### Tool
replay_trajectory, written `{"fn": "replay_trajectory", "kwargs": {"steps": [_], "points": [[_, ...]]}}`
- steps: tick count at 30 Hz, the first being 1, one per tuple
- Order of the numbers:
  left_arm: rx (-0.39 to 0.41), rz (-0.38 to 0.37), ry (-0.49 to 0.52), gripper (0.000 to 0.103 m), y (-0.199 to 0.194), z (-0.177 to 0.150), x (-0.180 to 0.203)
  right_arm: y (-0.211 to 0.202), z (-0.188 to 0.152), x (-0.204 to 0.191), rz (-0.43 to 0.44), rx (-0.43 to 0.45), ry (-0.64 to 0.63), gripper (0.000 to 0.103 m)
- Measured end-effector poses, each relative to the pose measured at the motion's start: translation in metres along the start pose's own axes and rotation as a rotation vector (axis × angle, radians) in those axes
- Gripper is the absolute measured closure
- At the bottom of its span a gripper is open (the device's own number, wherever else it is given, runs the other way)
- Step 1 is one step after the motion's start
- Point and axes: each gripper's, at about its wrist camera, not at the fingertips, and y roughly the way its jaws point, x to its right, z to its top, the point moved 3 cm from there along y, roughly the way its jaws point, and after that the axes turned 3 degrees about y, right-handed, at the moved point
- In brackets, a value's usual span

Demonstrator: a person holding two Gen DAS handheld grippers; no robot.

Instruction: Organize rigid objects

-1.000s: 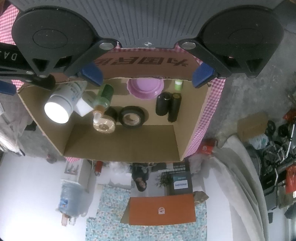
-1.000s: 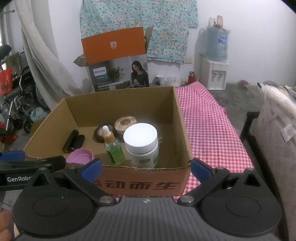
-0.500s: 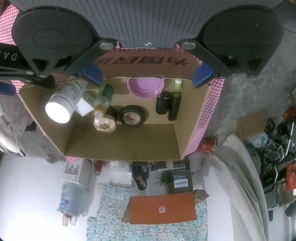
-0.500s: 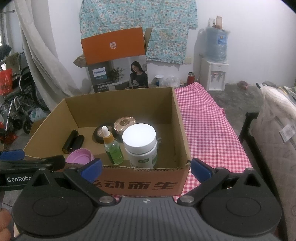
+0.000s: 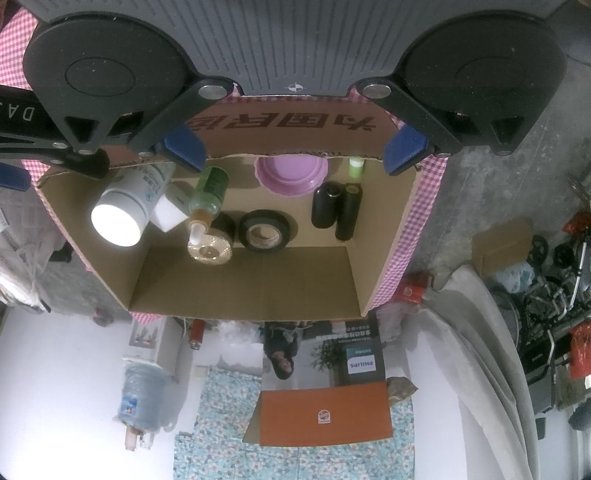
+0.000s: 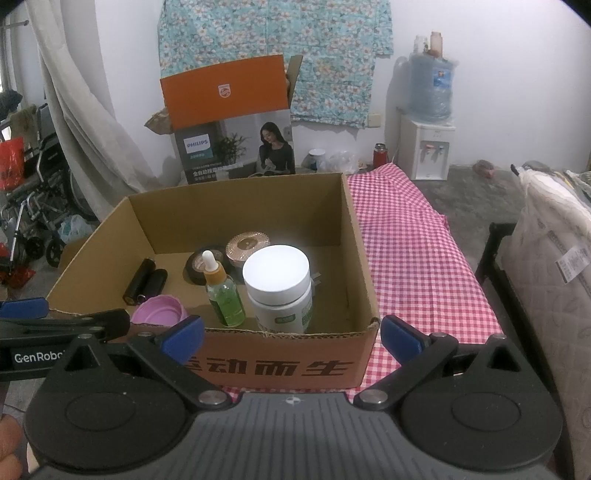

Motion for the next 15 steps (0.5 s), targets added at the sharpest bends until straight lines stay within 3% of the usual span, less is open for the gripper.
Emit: {"fn": "replay_trajectory", "kwargs": {"steps": [15], "points": [[0.0,-0.001,0.001,0.0,0.0,0.0002,-0.0001,-0.0018,0.0012,0.0016,-0.003,0.002,0.001,0.0]]}}
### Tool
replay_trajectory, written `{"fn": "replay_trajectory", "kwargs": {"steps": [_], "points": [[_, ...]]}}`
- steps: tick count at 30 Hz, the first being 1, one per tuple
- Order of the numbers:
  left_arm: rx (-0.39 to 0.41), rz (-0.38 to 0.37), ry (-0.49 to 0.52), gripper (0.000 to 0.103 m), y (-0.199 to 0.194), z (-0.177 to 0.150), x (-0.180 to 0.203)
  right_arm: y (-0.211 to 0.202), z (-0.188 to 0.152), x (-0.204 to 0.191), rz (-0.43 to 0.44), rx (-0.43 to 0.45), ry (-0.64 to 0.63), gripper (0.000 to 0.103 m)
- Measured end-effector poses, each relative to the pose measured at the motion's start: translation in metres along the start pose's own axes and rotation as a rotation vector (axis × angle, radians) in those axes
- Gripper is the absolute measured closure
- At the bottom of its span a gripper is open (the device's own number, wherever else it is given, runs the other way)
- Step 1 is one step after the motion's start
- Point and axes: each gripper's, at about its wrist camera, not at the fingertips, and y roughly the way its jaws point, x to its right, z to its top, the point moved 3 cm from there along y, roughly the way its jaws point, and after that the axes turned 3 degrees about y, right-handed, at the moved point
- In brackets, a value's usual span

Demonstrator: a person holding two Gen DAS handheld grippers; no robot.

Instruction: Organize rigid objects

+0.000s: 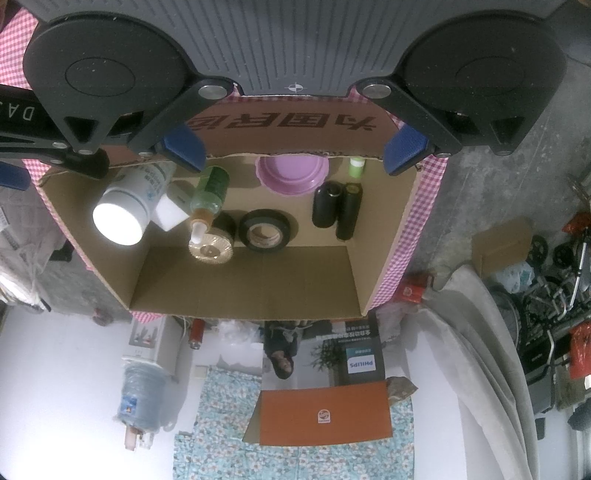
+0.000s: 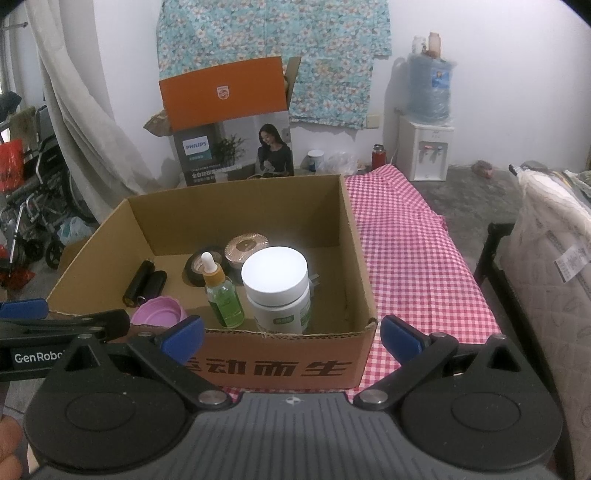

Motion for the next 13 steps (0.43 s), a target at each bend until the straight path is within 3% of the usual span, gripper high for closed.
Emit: {"fn": "replay_trajectory", "kwargs": {"steps": [13], "points": [[0.0,0.0,-0.001,0.0,-0.0005,0.0,0.0011,0.0003,0.0002,0.0007,0.003,0.0,0.003,0.0]]}}
